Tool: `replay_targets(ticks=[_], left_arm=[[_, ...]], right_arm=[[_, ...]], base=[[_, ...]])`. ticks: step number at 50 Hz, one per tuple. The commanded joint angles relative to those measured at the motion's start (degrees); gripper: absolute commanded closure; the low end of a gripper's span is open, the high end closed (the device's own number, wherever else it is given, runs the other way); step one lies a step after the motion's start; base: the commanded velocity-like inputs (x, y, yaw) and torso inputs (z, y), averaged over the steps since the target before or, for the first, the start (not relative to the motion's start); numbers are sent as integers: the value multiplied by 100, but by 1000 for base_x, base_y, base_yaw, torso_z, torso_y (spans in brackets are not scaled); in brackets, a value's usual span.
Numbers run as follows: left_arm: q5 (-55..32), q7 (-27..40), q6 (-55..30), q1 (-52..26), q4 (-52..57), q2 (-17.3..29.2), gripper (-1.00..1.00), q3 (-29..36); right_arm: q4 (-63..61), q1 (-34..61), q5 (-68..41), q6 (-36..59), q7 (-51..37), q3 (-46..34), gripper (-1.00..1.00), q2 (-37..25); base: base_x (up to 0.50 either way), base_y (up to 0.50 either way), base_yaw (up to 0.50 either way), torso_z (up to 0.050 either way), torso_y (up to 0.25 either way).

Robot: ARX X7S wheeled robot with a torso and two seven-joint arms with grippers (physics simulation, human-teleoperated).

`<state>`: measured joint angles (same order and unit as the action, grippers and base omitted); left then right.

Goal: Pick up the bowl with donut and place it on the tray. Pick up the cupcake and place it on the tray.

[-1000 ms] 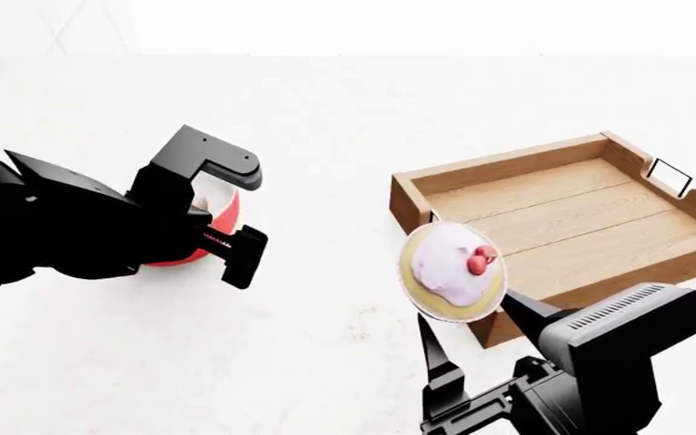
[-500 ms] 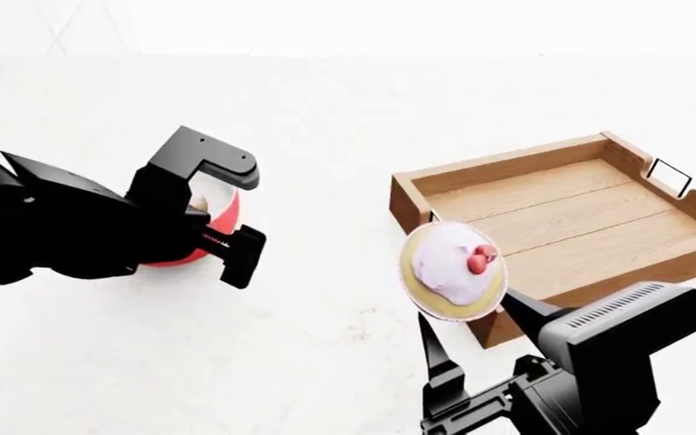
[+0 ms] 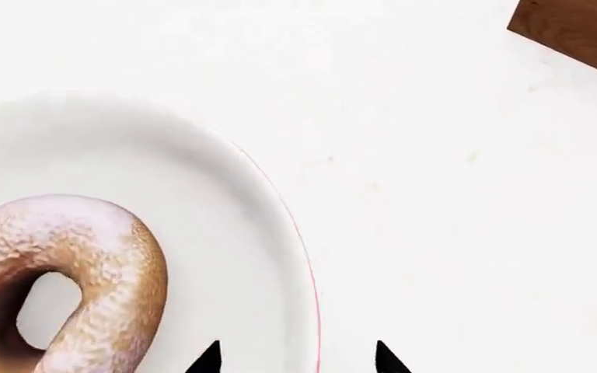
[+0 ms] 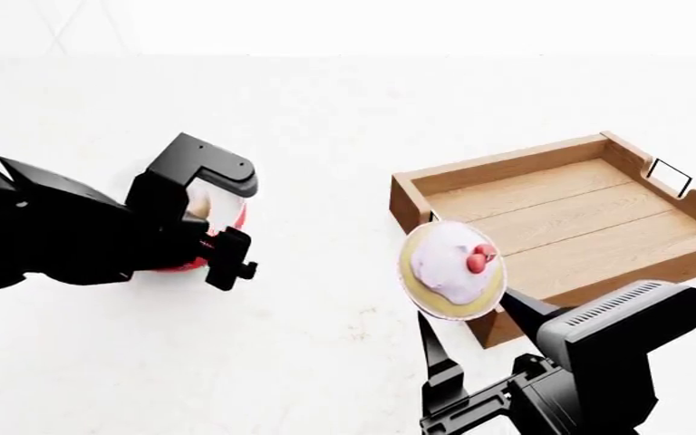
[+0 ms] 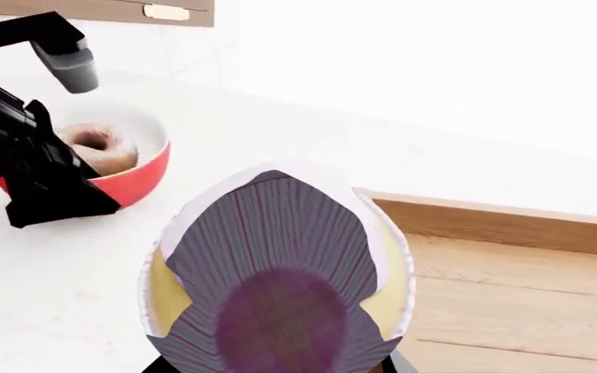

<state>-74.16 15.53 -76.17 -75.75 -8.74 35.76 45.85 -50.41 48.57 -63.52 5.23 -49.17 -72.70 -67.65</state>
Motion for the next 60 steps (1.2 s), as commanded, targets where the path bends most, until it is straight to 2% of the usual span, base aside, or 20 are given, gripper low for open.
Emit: replay_targets(ticks=[1, 24, 37, 60], left_arm=[[-346, -64, 51, 196, 30, -20, 100, 166], [-225, -94, 36, 82, 258, 119, 100, 331], [-308, 103, -367, -894, 848, 142, 100, 258], [594, -466, -208, -1614, 1305, 48, 100, 1014]], right_arm=[[-4, 8, 117, 73, 28, 59, 100, -1], [32, -23, 157, 49, 37, 68, 100, 17], [68, -18, 155, -114, 56, 158, 100, -56], [-15, 206, -41, -45, -10, 320, 100, -102]], base=[[0, 0, -3, 0, 0], [0, 0, 0, 0, 0], [0, 0, 0, 0, 0], [0, 0, 0, 0, 0]])
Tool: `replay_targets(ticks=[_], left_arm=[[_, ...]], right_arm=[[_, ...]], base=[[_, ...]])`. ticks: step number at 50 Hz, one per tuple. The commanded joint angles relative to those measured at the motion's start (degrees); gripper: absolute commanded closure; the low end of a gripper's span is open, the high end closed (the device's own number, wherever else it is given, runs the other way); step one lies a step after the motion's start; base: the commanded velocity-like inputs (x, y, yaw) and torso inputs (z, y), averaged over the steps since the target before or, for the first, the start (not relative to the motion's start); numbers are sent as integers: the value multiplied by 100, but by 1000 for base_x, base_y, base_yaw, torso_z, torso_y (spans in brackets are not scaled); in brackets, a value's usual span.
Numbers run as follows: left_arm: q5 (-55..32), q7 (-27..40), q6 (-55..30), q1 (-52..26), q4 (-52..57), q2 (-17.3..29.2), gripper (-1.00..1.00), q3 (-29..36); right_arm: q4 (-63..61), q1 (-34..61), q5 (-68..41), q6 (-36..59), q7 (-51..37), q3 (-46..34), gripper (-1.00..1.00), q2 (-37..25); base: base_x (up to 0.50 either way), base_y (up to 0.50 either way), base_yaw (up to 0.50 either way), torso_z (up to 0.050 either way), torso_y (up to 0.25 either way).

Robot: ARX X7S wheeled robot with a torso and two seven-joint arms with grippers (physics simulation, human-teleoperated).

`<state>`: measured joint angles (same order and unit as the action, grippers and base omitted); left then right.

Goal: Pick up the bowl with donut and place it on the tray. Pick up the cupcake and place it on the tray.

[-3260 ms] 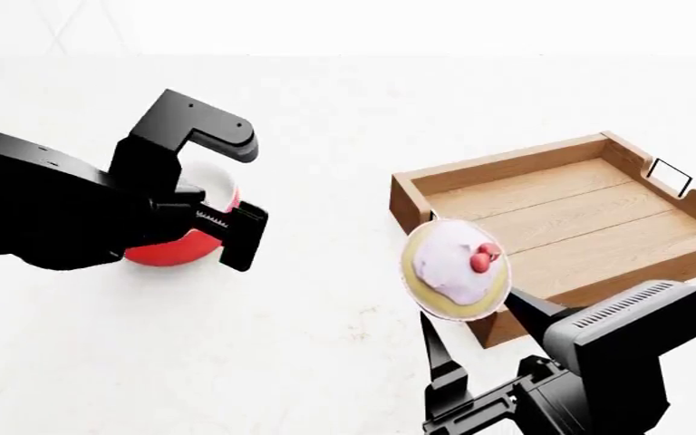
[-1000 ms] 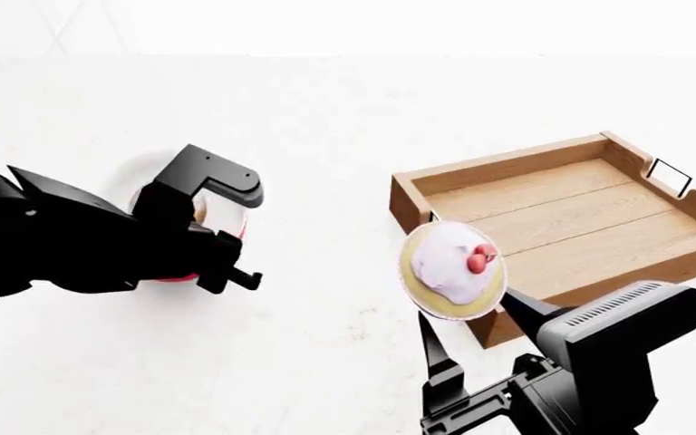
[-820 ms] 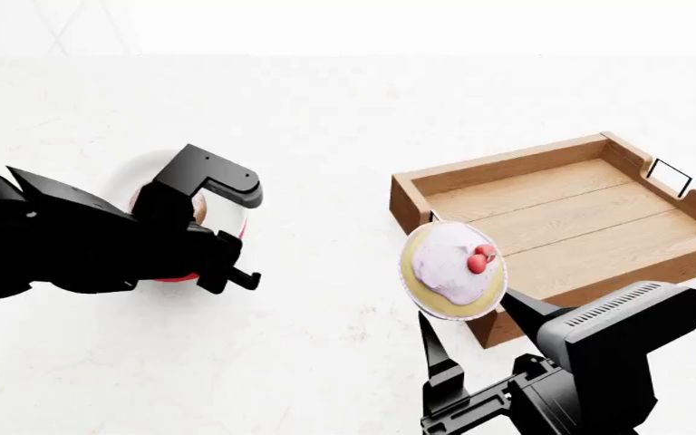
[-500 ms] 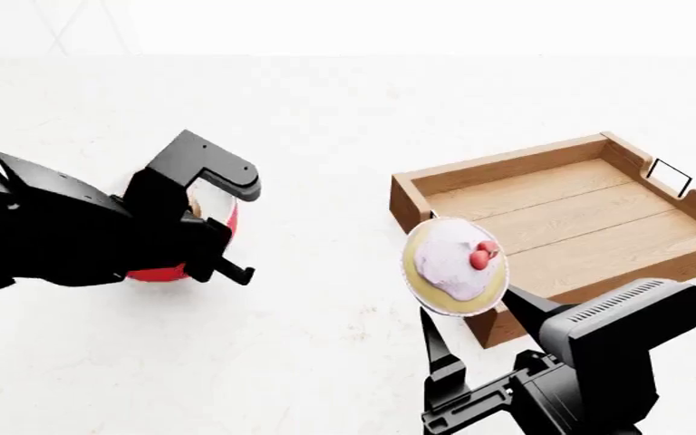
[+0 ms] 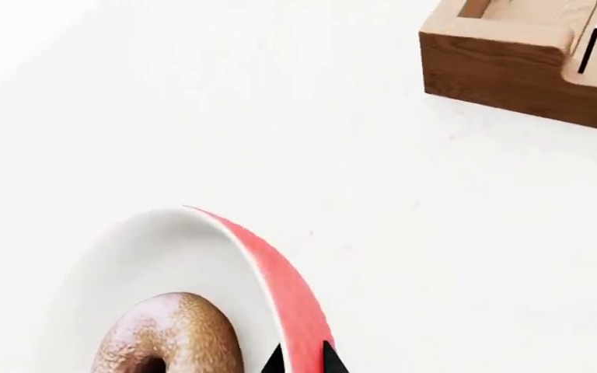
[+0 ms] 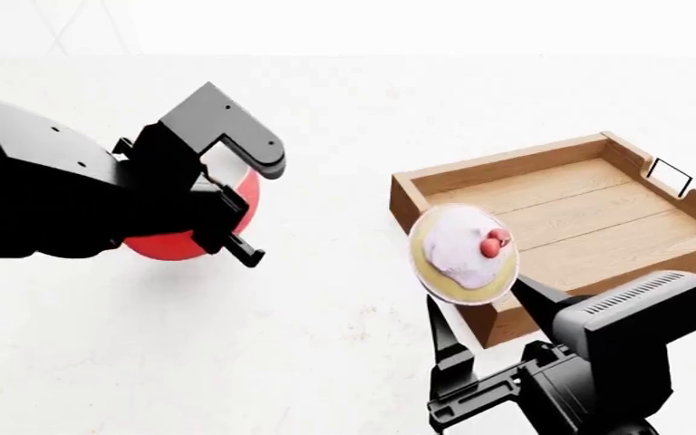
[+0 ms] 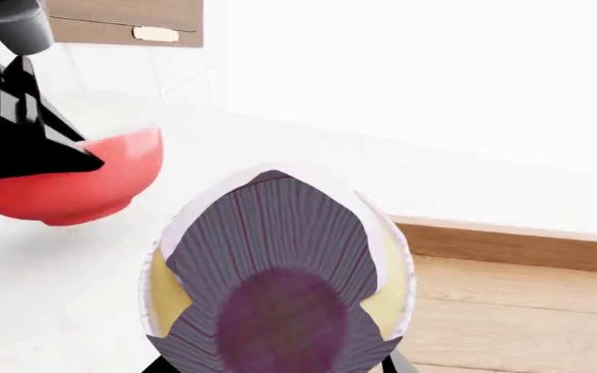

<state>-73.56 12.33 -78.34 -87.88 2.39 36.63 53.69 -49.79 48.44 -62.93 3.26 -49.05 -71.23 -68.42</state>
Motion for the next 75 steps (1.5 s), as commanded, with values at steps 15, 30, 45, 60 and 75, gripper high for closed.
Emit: replay_targets(ticks=[15, 30, 45, 60, 75], left_arm=[[435, -319, 47, -532, 461, -40, 100, 294], [394, -385, 176, -546, 450, -42, 100, 274], [420, -413, 253, -544, 429, -50, 100, 329], [538, -497, 371, -546, 388, -33, 100, 428], [688, -590, 467, -595, 346, -2, 100, 540]], right_arm=[[142, 1062, -1053, 479, -348, 670, 100, -50], [283, 1417, -1351, 785, -556, 822, 100, -25], [354, 1406, -1309, 793, -583, 842, 100, -9], [440, 1313, -1216, 739, -505, 821, 100, 63], [459, 1281, -1149, 723, -490, 835, 100, 96]], base=[[0, 0, 0, 0, 1], [0, 0, 0, 0, 1], [0, -295, 0, 0, 1], [0, -386, 0, 1, 1], [0, -352, 0, 0, 1]])
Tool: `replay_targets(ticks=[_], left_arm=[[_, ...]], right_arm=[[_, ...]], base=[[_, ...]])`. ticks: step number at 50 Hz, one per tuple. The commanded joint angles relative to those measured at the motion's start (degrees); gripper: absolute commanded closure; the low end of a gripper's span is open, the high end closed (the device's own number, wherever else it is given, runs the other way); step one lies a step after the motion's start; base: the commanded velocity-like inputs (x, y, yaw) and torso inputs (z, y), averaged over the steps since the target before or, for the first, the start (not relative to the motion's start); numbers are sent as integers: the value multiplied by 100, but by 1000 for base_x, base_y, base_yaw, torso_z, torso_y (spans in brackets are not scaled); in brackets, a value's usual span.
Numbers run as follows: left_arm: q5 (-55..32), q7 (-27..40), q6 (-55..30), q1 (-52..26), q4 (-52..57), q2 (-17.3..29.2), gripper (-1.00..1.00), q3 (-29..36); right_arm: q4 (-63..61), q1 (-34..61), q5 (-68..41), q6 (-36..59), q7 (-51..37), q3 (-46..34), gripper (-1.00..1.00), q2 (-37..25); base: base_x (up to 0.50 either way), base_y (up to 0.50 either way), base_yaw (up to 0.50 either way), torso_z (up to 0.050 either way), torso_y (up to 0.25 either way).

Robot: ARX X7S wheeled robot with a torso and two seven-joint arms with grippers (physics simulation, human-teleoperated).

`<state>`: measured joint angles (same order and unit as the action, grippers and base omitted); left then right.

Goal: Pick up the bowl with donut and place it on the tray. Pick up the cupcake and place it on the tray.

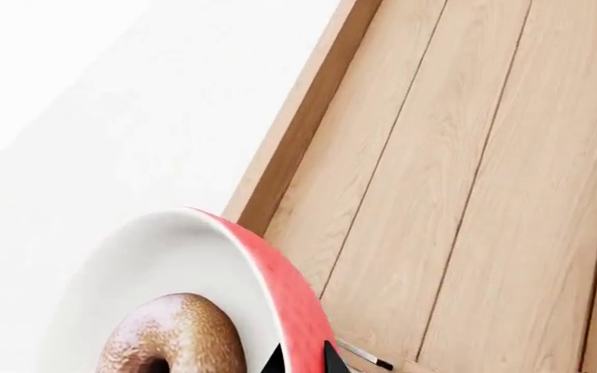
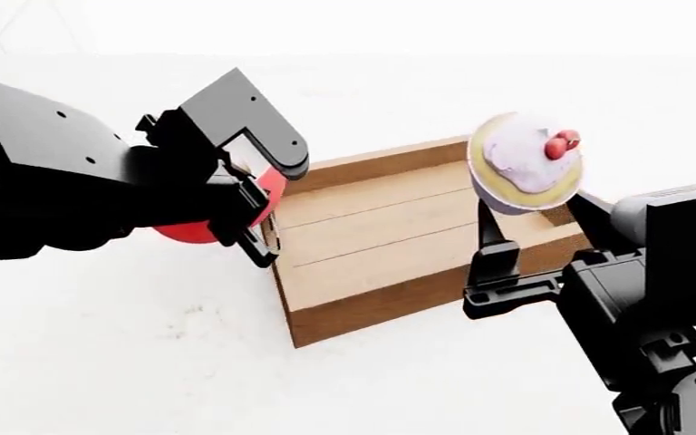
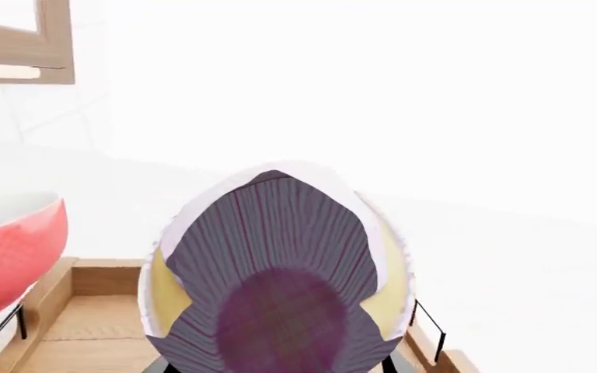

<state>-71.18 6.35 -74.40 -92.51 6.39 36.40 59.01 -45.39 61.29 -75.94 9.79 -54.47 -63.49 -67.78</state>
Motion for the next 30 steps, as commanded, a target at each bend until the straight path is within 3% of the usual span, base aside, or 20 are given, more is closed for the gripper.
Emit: replay_targets(ticks=[1, 11, 30], left_arm=[[458, 0, 81, -130, -52, 23, 100, 17], [450, -46, 122, -154, 13, 51, 100, 30], [590, -170, 233, -163, -24, 29, 100, 176]], right_arm=[[25, -7, 169, 75, 56, 58, 100, 44], [96, 53, 244, 126, 77, 85, 100, 139], [2117, 1210, -751, 1287, 358, 89, 100, 1405]], base=[[0, -90, 0, 0, 0], [0, -5, 0, 1, 2], [0, 0, 0, 1, 1]])
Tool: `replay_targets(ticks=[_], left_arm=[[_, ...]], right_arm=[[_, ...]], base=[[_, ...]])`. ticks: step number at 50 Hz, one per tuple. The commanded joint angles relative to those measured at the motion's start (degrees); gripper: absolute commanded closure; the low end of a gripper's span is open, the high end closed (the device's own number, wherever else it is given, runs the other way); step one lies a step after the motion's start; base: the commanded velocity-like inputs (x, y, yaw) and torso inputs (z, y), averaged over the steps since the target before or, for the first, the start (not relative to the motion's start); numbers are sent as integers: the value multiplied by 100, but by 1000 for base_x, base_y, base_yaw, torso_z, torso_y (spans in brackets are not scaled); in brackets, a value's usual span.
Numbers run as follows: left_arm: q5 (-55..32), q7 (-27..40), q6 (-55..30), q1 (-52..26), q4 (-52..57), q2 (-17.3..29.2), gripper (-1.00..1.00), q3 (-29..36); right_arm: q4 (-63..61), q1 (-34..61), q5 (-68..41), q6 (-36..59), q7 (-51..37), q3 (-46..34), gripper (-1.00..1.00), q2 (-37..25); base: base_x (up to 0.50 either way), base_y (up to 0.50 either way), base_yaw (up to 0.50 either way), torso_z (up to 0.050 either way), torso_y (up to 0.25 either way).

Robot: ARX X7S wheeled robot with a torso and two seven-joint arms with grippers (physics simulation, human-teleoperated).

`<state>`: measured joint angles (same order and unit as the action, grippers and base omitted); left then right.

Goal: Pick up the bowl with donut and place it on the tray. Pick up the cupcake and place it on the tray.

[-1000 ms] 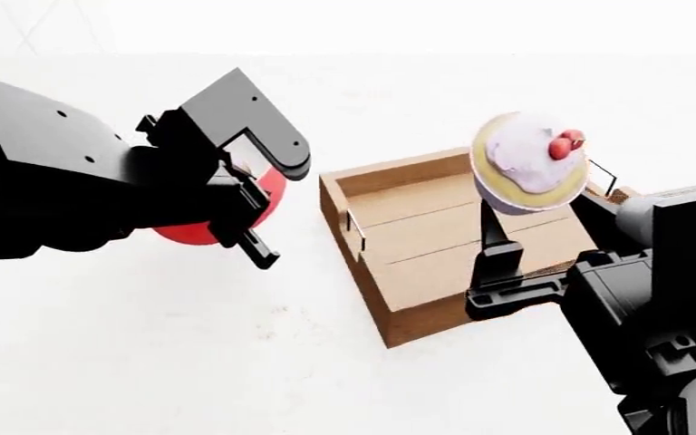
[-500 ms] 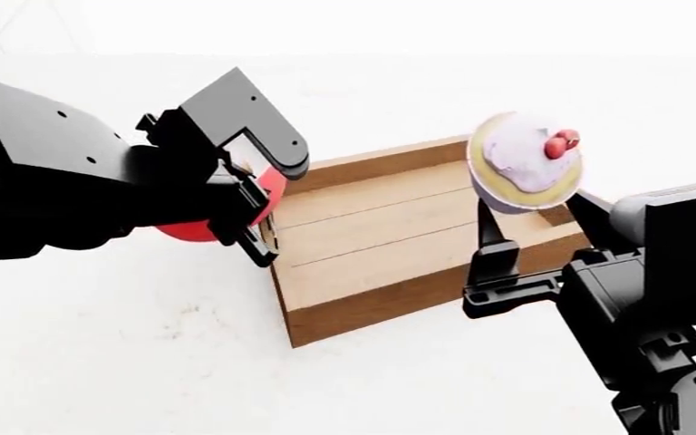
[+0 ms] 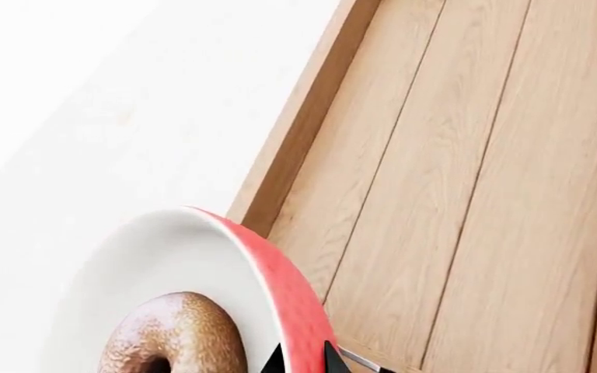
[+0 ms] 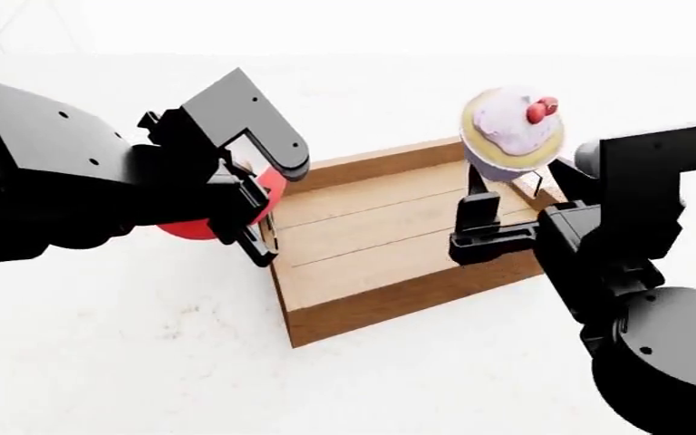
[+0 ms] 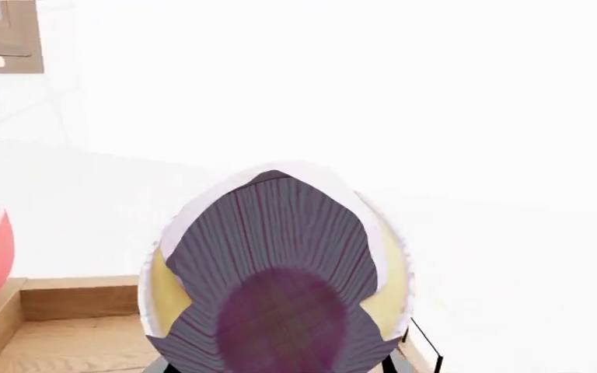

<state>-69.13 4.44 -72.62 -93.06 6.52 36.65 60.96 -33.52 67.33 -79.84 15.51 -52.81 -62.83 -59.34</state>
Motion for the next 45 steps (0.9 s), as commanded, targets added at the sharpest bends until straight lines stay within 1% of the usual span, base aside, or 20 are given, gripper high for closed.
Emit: replay_targets(ticks=[1, 13, 35, 45], left_arm=[[388, 21, 58, -103, -37, 7, 100, -15], [421, -24, 48, -135, -58, 8, 100, 57], [553, -130, 44, -216, -116, -26, 100, 245], [605, -139, 63, -184, -135, -23, 100, 323]], right_arm=[[1025, 645, -370, 759, 224, 11, 100, 616], [2169, 1232, -432, 1456, 646, -211, 100, 1302], [3097, 629, -333, 1157, 921, -382, 100, 1698], [3383, 524, -231, 1066, 818, -401, 100, 1788]], base=[[0, 0, 0, 0, 10], [0, 0, 0, 0, 1], [0, 0, 0, 0, 1], [0, 0, 0, 1, 2]])
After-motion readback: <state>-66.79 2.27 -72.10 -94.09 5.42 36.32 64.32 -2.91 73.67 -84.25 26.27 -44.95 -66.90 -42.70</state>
